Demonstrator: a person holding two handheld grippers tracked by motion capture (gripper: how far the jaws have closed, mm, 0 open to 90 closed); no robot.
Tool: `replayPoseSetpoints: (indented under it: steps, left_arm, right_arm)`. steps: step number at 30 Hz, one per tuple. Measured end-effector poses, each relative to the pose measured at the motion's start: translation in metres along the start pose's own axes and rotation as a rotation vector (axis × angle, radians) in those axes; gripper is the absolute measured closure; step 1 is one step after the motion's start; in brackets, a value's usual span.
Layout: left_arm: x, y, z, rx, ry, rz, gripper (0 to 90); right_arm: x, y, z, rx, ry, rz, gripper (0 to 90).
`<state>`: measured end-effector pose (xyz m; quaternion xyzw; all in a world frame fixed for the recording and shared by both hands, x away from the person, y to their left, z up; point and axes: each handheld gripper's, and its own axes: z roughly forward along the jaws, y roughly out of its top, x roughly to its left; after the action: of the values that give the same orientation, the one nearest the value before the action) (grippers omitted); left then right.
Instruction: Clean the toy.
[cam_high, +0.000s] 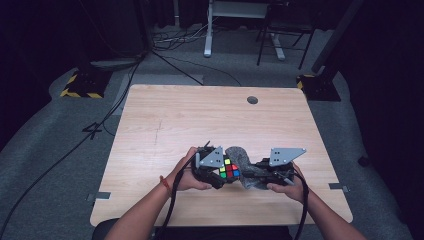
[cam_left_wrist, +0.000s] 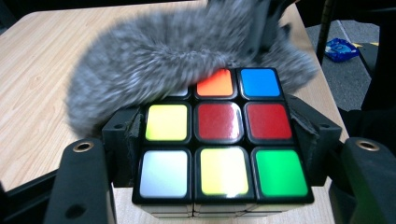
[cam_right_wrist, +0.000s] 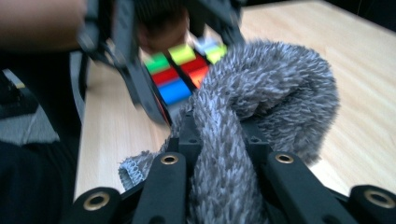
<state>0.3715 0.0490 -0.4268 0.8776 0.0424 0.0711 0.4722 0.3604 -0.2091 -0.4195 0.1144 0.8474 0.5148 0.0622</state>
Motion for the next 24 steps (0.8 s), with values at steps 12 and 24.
replayPoseSetpoints:
  steps: [12,24]
  left_arm:
    - [-0.002,0.000,0.008,0.051,0.010,0.017,33.4]
    - [0.001,0.004,-0.013,-0.043,0.038,0.011,33.5]
  right_arm:
    - [0.005,0.009,-0.002,-0.022,-0.034,-0.031,76.5]
    - [-0.020,-0.020,0.013,0.172,-0.010,0.061,76.4]
